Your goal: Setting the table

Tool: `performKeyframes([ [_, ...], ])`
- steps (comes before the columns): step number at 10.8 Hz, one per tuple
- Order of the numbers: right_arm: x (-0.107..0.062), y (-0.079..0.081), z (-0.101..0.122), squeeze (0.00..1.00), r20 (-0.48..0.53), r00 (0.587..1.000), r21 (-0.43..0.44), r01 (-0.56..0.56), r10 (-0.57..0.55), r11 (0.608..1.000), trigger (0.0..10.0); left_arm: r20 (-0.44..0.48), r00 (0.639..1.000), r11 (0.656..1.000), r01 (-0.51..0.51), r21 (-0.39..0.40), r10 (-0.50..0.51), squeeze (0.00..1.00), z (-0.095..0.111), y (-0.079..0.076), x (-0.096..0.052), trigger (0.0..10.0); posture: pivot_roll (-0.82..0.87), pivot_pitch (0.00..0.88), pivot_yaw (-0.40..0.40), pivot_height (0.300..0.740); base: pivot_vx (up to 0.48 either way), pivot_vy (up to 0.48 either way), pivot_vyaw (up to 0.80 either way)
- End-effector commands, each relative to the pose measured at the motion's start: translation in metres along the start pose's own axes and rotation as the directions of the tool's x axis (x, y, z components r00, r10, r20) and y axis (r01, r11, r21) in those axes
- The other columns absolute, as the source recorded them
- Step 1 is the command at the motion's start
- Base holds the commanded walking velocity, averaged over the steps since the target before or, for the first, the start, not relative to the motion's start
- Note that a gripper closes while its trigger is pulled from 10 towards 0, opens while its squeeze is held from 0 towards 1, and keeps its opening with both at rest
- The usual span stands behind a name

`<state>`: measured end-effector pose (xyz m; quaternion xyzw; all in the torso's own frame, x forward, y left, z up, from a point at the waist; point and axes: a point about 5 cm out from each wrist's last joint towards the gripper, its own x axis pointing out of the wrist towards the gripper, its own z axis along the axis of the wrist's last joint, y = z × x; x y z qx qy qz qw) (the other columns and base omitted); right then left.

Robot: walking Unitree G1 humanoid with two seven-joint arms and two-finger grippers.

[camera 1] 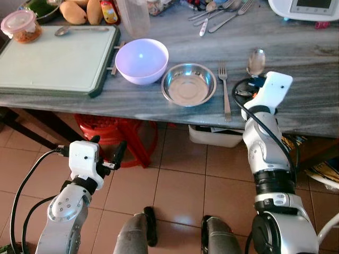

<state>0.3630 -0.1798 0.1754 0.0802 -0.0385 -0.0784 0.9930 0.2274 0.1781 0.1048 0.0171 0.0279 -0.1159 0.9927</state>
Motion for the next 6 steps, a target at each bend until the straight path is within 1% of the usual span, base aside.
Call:
performKeyframes([
  [1,-0.002,0.003,-0.014,0.00,-0.076,0.997,0.021,-0.002,0.003,1.000,10.0,-0.013,1.000,1.000,0.000,0.004,0.000,0.00,0.000,0.000,-0.003,10.0,0.05,0.294,0.106,0.740,0.000,0.000,0.00],
  [2,-0.003,0.003,-0.017,0.00,-0.091,0.996,0.023,-0.003,0.005,1.000,10.0,-0.016,1.000,1.000,0.001,0.000,-0.001,0.00,0.000,-0.001,-0.004,10.0,0.05,0.296,0.107,0.740,0.000,0.000,0.00],
  [4,-0.004,0.001,-0.026,0.00,-0.152,0.988,0.058,0.010,-0.001,0.998,10.0,-0.018,1.000,1.000,0.006,-0.005,-0.006,0.00,0.000,-0.002,-0.003,10.0,0.05,0.298,0.107,0.740,0.000,0.000,0.00],
  [6,-0.004,-0.001,-0.027,0.00,-0.171,0.985,0.047,0.001,0.007,0.999,10.0,-0.018,1.000,1.000,0.010,-0.005,-0.010,0.00,0.000,-0.003,-0.003,10.0,0.05,0.298,0.109,0.740,0.000,0.000,0.00],
])
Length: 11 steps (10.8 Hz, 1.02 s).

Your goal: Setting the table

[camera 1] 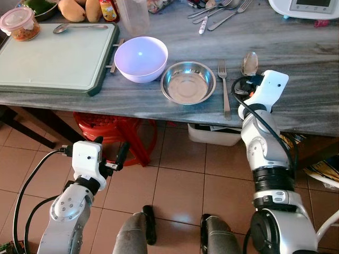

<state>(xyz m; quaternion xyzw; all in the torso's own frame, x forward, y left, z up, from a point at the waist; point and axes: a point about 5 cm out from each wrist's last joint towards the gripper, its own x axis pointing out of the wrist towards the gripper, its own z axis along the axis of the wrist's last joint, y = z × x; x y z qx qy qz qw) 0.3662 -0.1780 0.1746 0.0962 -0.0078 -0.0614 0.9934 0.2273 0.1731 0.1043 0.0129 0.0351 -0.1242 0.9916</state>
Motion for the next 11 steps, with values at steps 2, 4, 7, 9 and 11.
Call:
performKeyframes([
  [2,-0.006,-0.008,-0.036,0.00,-0.183,0.983,-0.013,-0.004,0.001,1.000,10.0,-0.008,1.000,1.000,-0.005,0.002,0.005,0.00,0.000,0.001,-0.003,10.0,0.05,0.301,0.107,0.740,0.000,0.000,0.00],
  [4,-0.006,-0.011,-0.039,0.00,-0.213,0.977,-0.030,-0.019,0.012,0.999,10.0,-0.009,1.000,1.000,-0.002,0.004,0.002,0.00,0.001,0.001,-0.002,10.0,0.05,0.302,0.111,0.740,0.000,0.000,0.00],
  [7,-0.010,-0.012,-0.047,0.00,-0.267,0.964,-0.048,-0.028,0.014,0.998,10.0,-0.010,1.000,1.000,0.002,0.006,-0.002,0.00,0.001,0.000,-0.001,10.0,0.05,0.301,0.111,0.740,0.000,0.000,0.00],
  [9,-0.014,-0.014,-0.056,0.00,-0.306,0.952,-0.062,-0.033,0.012,0.998,10.0,-0.011,1.000,1.000,0.002,0.006,-0.002,0.00,0.001,0.000,0.000,10.0,0.05,0.302,0.111,0.740,0.000,0.000,0.00],
  [11,-0.017,-0.017,-0.059,0.00,-0.322,0.947,-0.093,-0.042,0.010,0.995,10.0,-0.010,1.000,1.000,0.004,0.005,-0.004,0.00,0.001,0.000,0.001,10.0,0.05,0.299,0.109,0.740,0.000,0.000,0.00],
])
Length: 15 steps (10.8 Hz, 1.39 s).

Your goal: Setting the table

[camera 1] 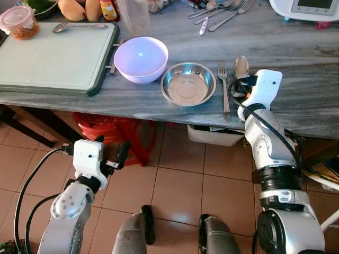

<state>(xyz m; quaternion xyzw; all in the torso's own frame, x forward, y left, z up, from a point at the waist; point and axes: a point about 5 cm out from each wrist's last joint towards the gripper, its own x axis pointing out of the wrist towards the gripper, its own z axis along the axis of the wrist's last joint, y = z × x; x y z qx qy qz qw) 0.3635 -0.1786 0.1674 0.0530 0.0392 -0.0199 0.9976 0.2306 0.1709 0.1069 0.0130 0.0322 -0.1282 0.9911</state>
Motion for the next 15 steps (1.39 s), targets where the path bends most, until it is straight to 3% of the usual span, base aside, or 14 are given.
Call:
performKeyframes([
  [1,-0.011,-0.010,-0.055,0.00,-0.237,0.971,-0.001,0.038,-0.037,0.999,10.0,-0.015,1.000,1.000,-0.003,0.004,0.003,0.00,-0.002,0.001,-0.002,10.0,0.04,0.298,0.109,0.740,0.000,0.000,0.00],
  [10,-0.026,-0.019,-0.069,0.00,-0.283,0.957,-0.036,0.056,-0.064,0.998,10.0,-0.009,1.000,1.000,-0.002,0.001,0.002,0.00,-0.002,-0.001,0.000,10.0,0.04,0.300,0.112,0.740,0.000,0.000,0.00],
  [11,-0.025,-0.022,-0.068,0.57,-0.277,0.958,-0.039,0.069,-0.077,0.997,10.0,-0.009,1.000,1.000,-0.001,0.002,0.001,0.00,-0.002,-0.001,0.000,10.0,0.04,0.300,0.111,0.740,0.000,0.000,0.00],
  [12,-0.025,-0.023,-0.067,1.00,-0.275,0.958,-0.042,0.071,-0.080,0.997,10.0,-0.008,1.000,1.000,0.000,0.002,0.000,0.00,-0.001,-0.001,0.001,10.0,0.04,0.298,0.110,0.740,0.000,0.000,0.00],
  [15,-0.024,-0.025,-0.063,1.00,-0.250,0.965,-0.053,0.072,-0.084,0.996,10.0,-0.006,1.000,1.000,-0.001,0.001,0.001,0.00,-0.001,-0.001,0.001,10.0,0.04,0.297,0.110,0.740,0.000,0.000,0.00],
])
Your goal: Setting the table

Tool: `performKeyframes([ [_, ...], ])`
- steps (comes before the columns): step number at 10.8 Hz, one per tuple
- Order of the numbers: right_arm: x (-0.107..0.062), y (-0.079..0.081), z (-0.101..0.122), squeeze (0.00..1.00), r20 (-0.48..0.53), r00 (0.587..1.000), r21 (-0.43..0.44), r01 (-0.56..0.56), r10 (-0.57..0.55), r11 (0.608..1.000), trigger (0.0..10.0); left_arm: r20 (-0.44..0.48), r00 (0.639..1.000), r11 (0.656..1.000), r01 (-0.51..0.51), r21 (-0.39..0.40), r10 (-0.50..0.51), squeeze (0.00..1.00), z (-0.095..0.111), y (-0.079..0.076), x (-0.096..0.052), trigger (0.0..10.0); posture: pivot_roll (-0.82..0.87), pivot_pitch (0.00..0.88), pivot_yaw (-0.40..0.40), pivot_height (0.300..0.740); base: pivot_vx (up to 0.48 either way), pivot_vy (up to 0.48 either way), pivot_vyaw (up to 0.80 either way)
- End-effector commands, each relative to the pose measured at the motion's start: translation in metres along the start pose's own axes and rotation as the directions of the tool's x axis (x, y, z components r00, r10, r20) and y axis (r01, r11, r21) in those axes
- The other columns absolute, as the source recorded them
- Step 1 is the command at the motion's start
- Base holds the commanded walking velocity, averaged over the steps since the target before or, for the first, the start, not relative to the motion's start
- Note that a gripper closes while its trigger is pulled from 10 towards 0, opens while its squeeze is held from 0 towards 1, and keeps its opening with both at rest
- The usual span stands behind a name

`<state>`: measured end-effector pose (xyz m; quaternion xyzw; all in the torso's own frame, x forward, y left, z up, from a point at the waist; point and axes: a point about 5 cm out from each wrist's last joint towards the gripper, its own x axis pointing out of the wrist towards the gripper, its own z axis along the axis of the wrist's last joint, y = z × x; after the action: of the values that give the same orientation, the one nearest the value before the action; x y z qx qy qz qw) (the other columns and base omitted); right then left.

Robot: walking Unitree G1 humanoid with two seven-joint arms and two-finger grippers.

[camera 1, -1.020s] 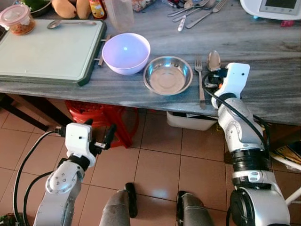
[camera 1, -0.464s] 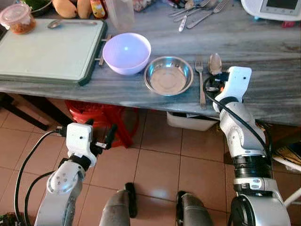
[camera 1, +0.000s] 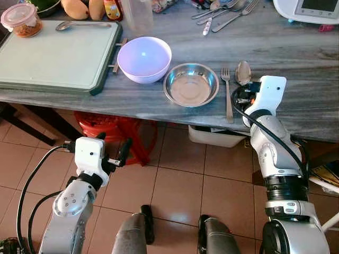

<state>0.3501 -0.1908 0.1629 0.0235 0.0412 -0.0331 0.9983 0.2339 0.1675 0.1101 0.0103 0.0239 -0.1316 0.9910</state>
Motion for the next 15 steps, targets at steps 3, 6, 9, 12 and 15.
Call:
performKeyframes([
  [3,-0.009,-0.008,-0.042,0.00,-0.130,0.991,0.024,0.038,-0.035,0.999,10.0,-0.019,1.000,1.000,-0.009,0.001,0.009,0.00,-0.004,0.000,-0.002,10.0,0.03,0.288,0.107,0.740,0.000,0.000,0.00],
  [6,-0.009,0.003,-0.021,0.00,0.061,0.998,0.041,-0.022,0.020,0.999,10.0,-0.024,1.000,1.000,-0.010,-0.009,0.010,0.00,-0.008,-0.002,-0.001,10.0,0.02,0.247,0.103,0.740,0.000,0.000,0.00],
  [9,-0.012,0.004,-0.003,1.00,0.225,0.974,0.062,-0.052,0.037,0.997,10.0,0.009,1.000,1.000,-0.012,-0.021,0.012,0.00,-0.008,-0.007,0.010,10.0,0.00,0.187,0.088,0.740,0.000,0.000,0.00],
  [12,-0.027,0.001,-0.004,1.00,0.285,0.958,0.018,-0.028,0.022,0.999,10.0,0.007,0.993,0.993,-0.120,-0.018,0.120,0.00,-0.014,-0.005,0.023,10.0,-0.03,0.122,0.067,0.740,0.000,0.000,0.00],
  [15,-0.050,0.003,-0.014,1.00,0.309,0.951,-0.060,-0.017,0.035,0.998,10.0,0.043,0.987,0.987,-0.156,-0.025,0.157,0.00,-0.011,-0.003,0.032,10.0,-0.05,0.100,0.053,0.740,0.000,0.000,0.00],
])
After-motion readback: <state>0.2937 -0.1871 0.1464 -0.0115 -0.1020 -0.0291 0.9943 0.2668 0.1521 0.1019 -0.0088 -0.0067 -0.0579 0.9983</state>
